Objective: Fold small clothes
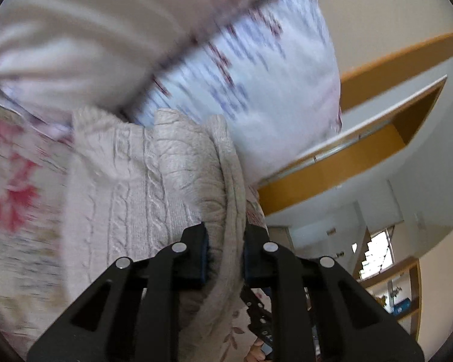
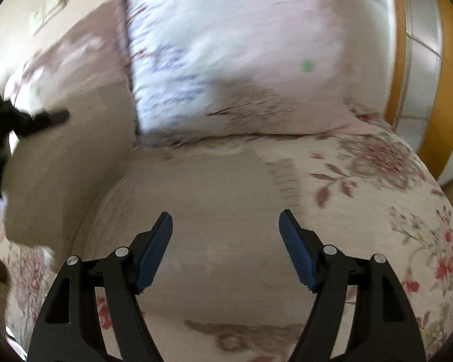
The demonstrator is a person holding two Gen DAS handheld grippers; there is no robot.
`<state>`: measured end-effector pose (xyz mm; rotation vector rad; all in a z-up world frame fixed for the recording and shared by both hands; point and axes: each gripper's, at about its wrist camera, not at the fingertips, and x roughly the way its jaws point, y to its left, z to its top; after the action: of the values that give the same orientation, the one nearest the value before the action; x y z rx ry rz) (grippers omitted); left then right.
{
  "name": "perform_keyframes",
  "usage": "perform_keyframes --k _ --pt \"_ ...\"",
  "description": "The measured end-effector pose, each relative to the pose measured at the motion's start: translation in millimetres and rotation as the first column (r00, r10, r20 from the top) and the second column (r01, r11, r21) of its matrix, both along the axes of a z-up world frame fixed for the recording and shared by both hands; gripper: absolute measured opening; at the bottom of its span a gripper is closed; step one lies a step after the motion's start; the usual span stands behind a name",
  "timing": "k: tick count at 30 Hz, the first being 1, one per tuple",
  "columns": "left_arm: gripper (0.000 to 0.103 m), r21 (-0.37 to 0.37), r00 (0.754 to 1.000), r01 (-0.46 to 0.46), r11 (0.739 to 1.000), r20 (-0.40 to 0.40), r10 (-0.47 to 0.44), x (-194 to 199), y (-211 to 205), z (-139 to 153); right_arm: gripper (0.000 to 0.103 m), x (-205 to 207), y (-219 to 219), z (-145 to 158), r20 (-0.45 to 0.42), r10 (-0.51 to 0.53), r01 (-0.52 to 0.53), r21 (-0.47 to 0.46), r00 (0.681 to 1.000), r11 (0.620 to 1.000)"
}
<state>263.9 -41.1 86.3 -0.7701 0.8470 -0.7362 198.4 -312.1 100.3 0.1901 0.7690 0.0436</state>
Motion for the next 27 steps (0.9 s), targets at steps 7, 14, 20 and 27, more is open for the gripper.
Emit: perform_keyframes --k 7,14,20,27 --pt "0.022 -0.061 0.964 0.200 0.978 -0.163 -0.208 17 -81 -52 0.074 -10 -67 -12 -0.040 -0.071 0.079 0.257 0.997 0.963" --pt "0.050 0.083 0.990 0.124 0.989 0.059 -0.129 -20 -29 -7 0.074 1 -90 -18 -0.086 0.044 0.009 0.542 0.995 0.841" --pt "0.056 0.284 0.998 -0.056 0.957 0.055 0.042 -21 19 -22 0.073 41 -67 -31 -0.183 0.156 -0.016 0.598 0.971 0.801" --pt "0.056 0.358 0.997 -0.050 0.932 -0.043 0.069 -13 30 -64 0.061 70 -42 -54 -0.302 0.231 -0.004 0.600 0.925 0.800"
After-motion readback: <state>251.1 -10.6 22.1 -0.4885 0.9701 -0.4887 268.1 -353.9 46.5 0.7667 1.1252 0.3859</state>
